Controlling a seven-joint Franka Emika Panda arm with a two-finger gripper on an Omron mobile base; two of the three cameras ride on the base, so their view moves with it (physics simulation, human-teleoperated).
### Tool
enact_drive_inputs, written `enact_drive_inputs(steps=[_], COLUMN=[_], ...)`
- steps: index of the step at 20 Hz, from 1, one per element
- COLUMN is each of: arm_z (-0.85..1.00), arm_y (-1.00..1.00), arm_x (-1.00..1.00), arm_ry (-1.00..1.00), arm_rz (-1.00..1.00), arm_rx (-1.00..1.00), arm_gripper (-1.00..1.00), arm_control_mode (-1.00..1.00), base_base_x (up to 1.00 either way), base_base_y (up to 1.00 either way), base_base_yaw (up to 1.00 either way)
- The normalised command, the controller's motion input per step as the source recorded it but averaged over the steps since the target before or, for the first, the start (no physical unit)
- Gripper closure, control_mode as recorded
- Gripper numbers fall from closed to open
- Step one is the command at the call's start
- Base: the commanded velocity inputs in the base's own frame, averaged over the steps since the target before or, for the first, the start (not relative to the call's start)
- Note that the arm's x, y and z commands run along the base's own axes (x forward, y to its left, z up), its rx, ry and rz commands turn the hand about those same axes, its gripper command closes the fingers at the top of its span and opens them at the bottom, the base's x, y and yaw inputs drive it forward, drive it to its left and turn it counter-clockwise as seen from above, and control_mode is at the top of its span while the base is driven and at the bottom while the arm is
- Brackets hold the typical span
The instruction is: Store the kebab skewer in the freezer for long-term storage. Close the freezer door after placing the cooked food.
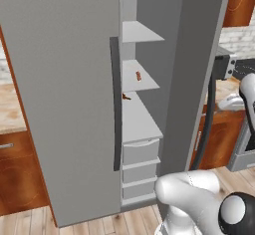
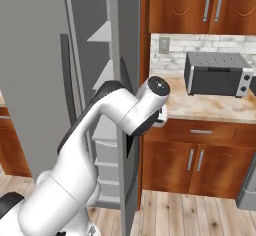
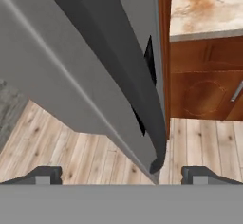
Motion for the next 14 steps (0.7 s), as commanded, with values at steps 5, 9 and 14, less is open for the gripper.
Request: enact_drive_inputs(steps=[5,9,14], arm_z=[-0.01,-0.08,-0.02], arm_y=[-0.04,0.0,0.01], arm_x=[0.48,0.09,0.08], arm_ry=[-0.01,-0.09,-0.1], arm_rz=[0.0,0.0,0.04], arm_rx=[0.0,0.0,0.0], arm_gripper=[-1.0,-1.0,-1.0], arm_control_mode=[-1.0,-1.0,-1.0], base_base_x=[0.0,0.0,0.0], base_base_y=[0.0,0.0,0.0], base_base_yaw=[0.0,0.0,0.0])
